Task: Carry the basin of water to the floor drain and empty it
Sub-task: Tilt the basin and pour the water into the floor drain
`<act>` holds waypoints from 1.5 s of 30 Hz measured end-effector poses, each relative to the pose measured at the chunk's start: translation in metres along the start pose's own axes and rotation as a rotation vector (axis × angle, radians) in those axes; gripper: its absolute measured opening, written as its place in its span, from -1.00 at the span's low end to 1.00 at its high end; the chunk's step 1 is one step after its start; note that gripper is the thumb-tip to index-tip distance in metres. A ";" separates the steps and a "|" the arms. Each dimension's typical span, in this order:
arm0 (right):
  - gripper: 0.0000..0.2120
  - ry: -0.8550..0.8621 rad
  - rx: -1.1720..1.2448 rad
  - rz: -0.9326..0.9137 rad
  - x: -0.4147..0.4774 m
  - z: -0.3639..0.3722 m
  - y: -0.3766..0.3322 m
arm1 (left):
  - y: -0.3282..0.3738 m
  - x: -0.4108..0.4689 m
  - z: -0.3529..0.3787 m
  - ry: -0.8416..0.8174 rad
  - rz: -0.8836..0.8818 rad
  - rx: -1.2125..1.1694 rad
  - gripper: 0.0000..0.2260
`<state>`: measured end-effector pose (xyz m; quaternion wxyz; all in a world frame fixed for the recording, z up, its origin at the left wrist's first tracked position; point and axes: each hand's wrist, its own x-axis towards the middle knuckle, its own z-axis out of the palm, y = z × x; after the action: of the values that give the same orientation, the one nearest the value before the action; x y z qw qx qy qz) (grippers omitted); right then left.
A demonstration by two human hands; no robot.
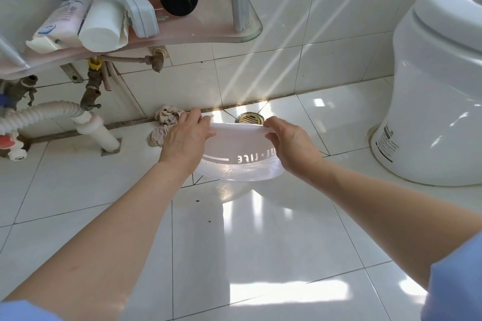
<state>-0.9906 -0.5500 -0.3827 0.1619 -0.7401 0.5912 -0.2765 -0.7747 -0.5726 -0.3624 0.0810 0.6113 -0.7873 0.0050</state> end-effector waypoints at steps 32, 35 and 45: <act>-0.60 -0.026 -0.188 -0.015 0.002 0.001 -0.001 | 0.017 0.006 0.000 0.067 -0.134 -0.033 -0.73; -0.57 -0.047 -0.184 0.011 0.002 0.001 0.000 | 0.019 0.007 0.000 0.060 -0.135 -0.022 -0.71; -0.56 -0.057 -0.207 0.036 0.003 0.003 0.003 | 0.019 0.015 0.000 0.029 -0.125 0.026 -0.70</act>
<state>-0.9904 -0.5543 -0.3858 0.1062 -0.7497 0.6249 -0.1901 -0.7966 -0.5821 -0.3591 0.0845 0.6599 -0.7463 0.0189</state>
